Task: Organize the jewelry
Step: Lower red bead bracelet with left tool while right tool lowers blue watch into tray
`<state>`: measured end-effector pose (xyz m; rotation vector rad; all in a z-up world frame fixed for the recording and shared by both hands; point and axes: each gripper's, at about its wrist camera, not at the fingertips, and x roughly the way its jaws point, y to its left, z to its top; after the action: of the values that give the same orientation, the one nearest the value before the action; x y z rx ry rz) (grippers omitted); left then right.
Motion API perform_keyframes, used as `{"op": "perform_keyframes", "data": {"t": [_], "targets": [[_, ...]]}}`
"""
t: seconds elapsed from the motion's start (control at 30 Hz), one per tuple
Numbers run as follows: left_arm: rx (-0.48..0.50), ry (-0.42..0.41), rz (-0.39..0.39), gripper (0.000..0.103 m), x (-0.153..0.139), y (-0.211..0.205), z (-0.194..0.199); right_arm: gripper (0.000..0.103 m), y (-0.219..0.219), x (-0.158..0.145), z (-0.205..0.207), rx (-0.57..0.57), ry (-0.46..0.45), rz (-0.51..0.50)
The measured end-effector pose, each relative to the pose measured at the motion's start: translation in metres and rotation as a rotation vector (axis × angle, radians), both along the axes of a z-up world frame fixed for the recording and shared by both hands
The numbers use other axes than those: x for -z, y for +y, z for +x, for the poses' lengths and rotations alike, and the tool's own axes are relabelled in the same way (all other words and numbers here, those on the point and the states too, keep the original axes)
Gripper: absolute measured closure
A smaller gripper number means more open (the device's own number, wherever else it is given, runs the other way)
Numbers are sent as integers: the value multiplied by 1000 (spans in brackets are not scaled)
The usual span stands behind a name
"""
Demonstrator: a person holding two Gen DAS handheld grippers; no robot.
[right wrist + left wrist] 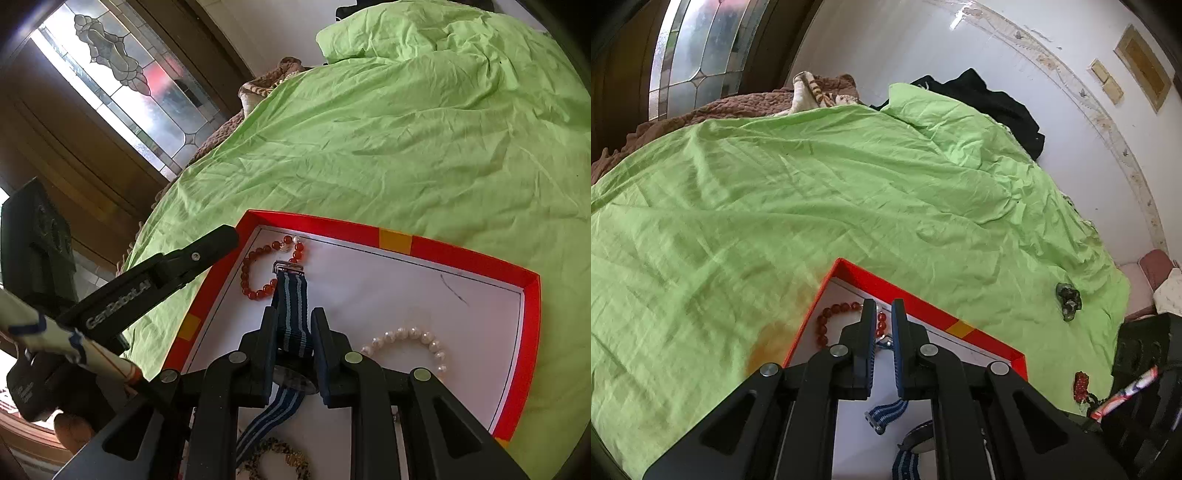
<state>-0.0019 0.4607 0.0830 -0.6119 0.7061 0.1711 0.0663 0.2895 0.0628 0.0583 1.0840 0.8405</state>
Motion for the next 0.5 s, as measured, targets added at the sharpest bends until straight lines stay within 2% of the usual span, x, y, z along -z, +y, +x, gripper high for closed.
{"op": "perform_keyframes", "data": {"t": [0.1, 0.13, 0.23, 0.27, 0.33, 0.4, 0.47, 0.5], "targets": [[-9, -41, -14, 94, -5, 1, -5, 83, 4, 2, 4, 0, 6, -8], [-16, -55, -18, 90, -8, 1, -7, 83, 6, 3, 5, 1, 8, -11], [-34, -97, -22, 69, -15, 1, -15, 81, 11, 7, 11, 7, 12, -28], [-43, -113, -19, 65, -18, 2, -18, 81, 11, 10, 13, 12, 18, -35], [-49, -135, -13, 65, -22, 1, -22, 80, 12, 16, 18, 20, 38, -47], [-51, -145, -11, 65, -23, 0, -24, 76, 11, 19, 20, 23, 49, -46], [-55, -146, 0, 65, -23, -2, -23, 57, 8, 19, 22, 35, 49, -37], [-56, -142, 11, 65, -23, -3, -22, 55, 5, 16, 22, 47, 41, -29]]}}
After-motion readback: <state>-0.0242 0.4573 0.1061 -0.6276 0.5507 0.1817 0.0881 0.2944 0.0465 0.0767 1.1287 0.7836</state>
